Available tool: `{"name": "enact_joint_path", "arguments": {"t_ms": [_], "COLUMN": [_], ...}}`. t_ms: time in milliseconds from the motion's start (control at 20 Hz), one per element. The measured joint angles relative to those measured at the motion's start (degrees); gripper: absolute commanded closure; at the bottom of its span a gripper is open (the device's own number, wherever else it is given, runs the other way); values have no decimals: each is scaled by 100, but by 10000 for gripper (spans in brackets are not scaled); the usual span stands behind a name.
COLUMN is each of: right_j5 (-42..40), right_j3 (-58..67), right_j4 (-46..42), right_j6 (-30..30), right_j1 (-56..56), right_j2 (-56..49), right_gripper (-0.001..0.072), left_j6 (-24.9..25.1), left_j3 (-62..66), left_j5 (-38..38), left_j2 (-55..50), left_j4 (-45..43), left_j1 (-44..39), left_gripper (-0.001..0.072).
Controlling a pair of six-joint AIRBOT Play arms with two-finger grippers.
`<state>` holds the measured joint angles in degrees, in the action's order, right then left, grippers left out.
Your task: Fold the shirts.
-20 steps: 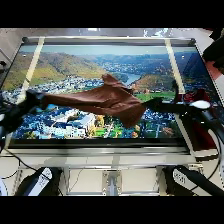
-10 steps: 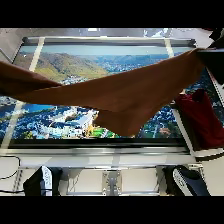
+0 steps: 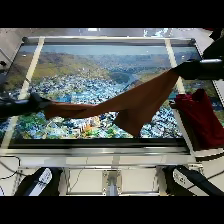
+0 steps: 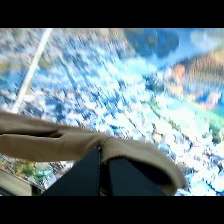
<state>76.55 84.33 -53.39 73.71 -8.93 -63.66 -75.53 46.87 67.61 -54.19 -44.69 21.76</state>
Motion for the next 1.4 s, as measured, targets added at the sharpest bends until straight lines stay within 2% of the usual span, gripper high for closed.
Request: {"name": "enact_joint_path", "arguments": {"t_ms": [100,250,450,500,600,650,800,900,1150,1400], "right_j5": [-149,-525,-1110,-1235,-1421,-1495,-1488,-1401,-1204,-1134], "right_j3": [-170,-286,-337,-343,-352,-352,-352,-352,-352,-352], "right_j4": [-13,-17,-22,-17,-42,-44,-72,-85,-83,11], "right_j6": [-61,-116,-234,-249,-262,-273,-280,-286,-291,-289], "right_j1": [13,90,374,457,605,664,741,765,785,787], "right_j2": [-570,-1300,-2031,-2149,-2315,-2361,-2441,-2465,-2487,-2487], "right_gripper": [699,699,700,699,699,699,698,698,698,698], "left_j6": [-105,-160,111,190,302,398,728,837,717,1904], "left_j3": [-197,-269,129,282,625,809,1152,1252,1095,610], "left_j5": [-730,-1958,-2745,-2830,-2959,-2977,-2898,-2789,-1414,-1058], "left_j2": [-811,-1952,-3034,-3167,-3279,-3254,-2885,-2544,-2138,-2317], "left_j4": [-76,354,1005,1134,1335,1410,1480,1213,-332,-918], "left_j1": [-428,-734,-868,-881,-885,-868,-710,-498,7,-42], "left_gripper": [695,694,693,624,198,115,99,100,100,101]}}
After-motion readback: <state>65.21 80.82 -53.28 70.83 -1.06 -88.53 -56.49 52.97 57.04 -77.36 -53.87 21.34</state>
